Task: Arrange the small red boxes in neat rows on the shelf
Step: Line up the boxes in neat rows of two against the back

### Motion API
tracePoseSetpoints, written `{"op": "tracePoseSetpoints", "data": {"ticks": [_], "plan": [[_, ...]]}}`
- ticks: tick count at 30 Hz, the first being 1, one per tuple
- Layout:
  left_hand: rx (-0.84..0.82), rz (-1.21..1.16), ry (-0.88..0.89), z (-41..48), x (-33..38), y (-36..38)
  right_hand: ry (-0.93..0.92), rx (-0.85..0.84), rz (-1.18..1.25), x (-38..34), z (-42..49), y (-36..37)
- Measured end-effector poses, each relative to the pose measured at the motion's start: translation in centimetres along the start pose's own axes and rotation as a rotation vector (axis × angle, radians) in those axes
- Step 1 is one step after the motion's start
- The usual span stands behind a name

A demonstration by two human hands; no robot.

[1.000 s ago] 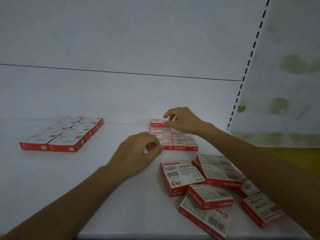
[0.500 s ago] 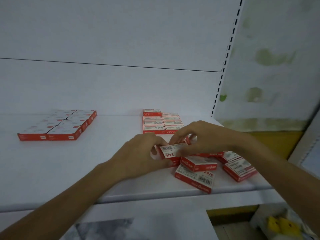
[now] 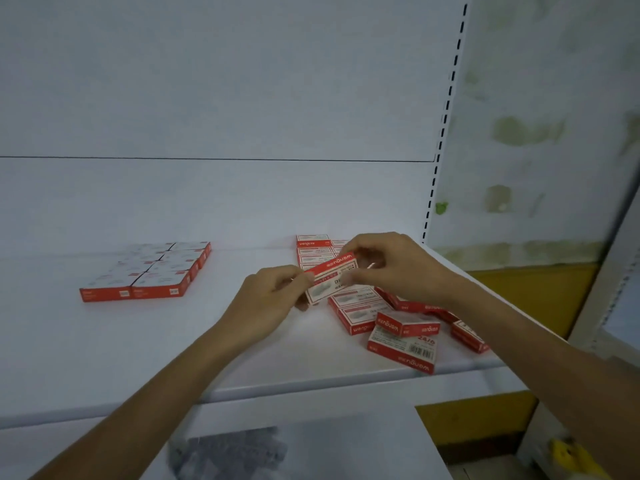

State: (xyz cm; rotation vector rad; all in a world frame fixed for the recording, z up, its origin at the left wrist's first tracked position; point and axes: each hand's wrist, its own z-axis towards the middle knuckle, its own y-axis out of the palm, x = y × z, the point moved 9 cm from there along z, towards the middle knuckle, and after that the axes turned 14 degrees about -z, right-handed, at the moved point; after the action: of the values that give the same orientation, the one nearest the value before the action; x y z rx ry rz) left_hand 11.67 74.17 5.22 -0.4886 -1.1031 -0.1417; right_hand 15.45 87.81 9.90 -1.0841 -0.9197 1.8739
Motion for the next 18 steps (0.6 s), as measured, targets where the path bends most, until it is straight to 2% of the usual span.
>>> {"op": "tracePoseSetpoints", "data": {"ticks": [5, 9, 14, 18], "plan": [[-0.039, -0.178, 0.005, -0.3, 0.6, 0.3, 0.048, 0.091, 0.204, 0.5, 0.2, -0.3], [-0.117, -0.197, -0.013, -0.6, 0.7, 0.8, 0.069, 0.181, 0.266, 0.9, -0.1, -1.2], [-0.250, -0.155, -0.013, -1.2, 1.6, 2.8, 0.056, 0.180, 0.313, 0.2, -0.3, -1.1], [-0.208, -0.218, 0.039, -1.3, 2.4, 3.0, 0.079, 0.187, 0.303, -0.1, -0.6, -1.1]]}}
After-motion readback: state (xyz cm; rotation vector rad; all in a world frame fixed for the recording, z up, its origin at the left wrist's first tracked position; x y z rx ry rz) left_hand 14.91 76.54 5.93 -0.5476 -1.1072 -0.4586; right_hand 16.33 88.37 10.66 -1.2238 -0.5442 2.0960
